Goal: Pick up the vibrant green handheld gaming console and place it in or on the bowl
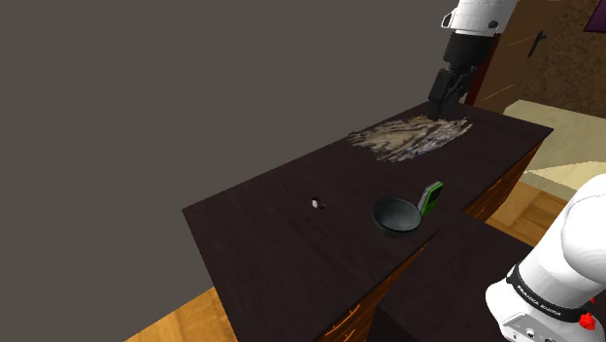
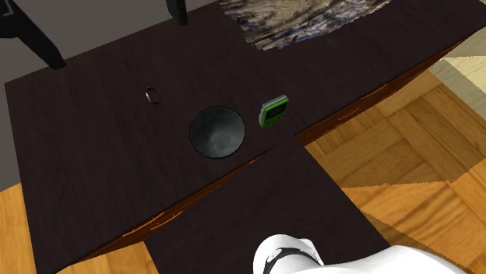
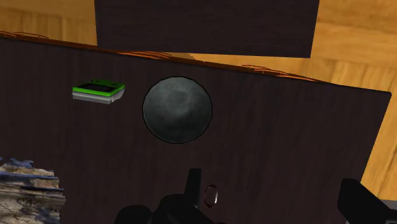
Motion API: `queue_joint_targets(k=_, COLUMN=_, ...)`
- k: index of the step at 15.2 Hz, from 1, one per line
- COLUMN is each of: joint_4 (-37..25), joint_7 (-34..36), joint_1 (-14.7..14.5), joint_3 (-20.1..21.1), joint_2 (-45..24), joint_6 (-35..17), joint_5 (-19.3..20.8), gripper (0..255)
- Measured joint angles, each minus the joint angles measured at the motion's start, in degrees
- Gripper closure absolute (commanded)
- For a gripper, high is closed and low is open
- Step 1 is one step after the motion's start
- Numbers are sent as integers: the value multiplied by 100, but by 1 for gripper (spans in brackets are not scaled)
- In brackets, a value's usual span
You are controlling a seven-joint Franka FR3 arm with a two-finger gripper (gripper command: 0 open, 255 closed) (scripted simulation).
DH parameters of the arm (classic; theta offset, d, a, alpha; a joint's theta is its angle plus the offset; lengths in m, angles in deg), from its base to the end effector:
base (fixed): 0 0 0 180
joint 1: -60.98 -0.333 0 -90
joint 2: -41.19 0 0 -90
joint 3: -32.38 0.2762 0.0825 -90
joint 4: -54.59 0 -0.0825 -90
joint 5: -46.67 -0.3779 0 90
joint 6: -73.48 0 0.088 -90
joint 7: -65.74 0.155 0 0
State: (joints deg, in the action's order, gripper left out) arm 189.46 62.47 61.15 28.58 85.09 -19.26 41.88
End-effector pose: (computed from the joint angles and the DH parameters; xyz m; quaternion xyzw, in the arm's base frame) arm 0.3399 -0.0130 0.5136 -0.9978 -0.0014 -0.0183 0.0638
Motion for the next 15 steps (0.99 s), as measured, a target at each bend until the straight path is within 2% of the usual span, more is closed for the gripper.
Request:
queue_joint_targets(k=2, joint_4=87, joint_7=-94, joint_1=-1, joint_3=-43, joint_2=31, joint_6=-48, joint_5=38, gripper=0)
queue_joint_targets(k=5, joint_4=549, joint_7=-591, joint_1=0, joint_3=-266, joint_2=251, joint_6=-246, joint_5=252, gripper=0)
queue_joint_targets(k=9, joint_4=1243, joint_7=-1380, joint_1=24, joint_3=-656, joint_2=387, joint_6=-751, joint_5=626, gripper=0)
queue_joint_targets(k=15, joint_4=1839, joint_7=-2633, joint_1=105, joint_3=-1388, joint_2=119, joint_6=-1582, joint_5=1275, gripper=0)
